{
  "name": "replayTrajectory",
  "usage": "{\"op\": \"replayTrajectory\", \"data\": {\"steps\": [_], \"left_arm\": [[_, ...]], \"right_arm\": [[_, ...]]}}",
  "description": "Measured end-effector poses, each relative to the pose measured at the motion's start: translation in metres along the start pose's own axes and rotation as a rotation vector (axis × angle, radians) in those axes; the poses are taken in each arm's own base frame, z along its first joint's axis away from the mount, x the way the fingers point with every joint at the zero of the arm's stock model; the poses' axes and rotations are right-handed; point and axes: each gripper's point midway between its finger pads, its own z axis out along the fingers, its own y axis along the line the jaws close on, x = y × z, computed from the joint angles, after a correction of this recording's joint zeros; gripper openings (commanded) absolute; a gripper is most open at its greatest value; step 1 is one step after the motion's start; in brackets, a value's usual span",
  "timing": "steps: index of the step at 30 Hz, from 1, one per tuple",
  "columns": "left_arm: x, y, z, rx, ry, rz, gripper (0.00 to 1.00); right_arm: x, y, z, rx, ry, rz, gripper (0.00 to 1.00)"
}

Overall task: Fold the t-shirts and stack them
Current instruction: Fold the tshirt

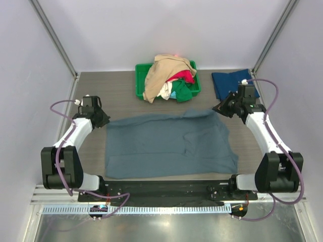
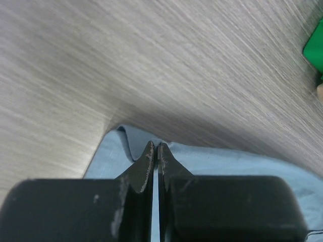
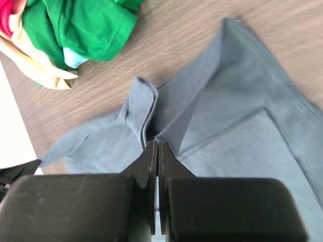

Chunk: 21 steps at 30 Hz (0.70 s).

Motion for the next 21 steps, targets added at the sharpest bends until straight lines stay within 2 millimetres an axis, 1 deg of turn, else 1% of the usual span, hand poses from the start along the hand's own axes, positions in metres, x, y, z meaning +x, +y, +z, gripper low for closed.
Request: {"op": "replayTrajectory", "data": {"steps": [3, 7, 11, 17, 21], "left_arm": [[0.002, 0.004, -0.005, -0.006, -0.014, -0.012, 0.00], [0.004, 0.009, -0.008, -0.013, -0.026, -0.017, 0.00], [0.007, 0.013, -0.011, -0.023, -0.033, -0.021, 0.00], [0.012, 0.018, -0.010, -0.037, -0.032, -0.036, 0.00], [0.016, 0.023, -0.015, -0.038, -0.040, -0.046, 0.00]], "right_arm": [[0.000, -0.011, -0.018, 0.011, -0.045, 0.015, 0.01], [0.004, -0.025, -0.033, 0.034, -0.077, 0.033, 0.01], [0.017, -0.036, -0.041, 0.054, -0.069, 0.045, 0.01], [0.032, -0.045, -0.054, 0.069, -0.069, 0.048, 0.01], [0.035, -0.047, -0.064, 0.075, -0.089, 0.043, 0.01]]}}
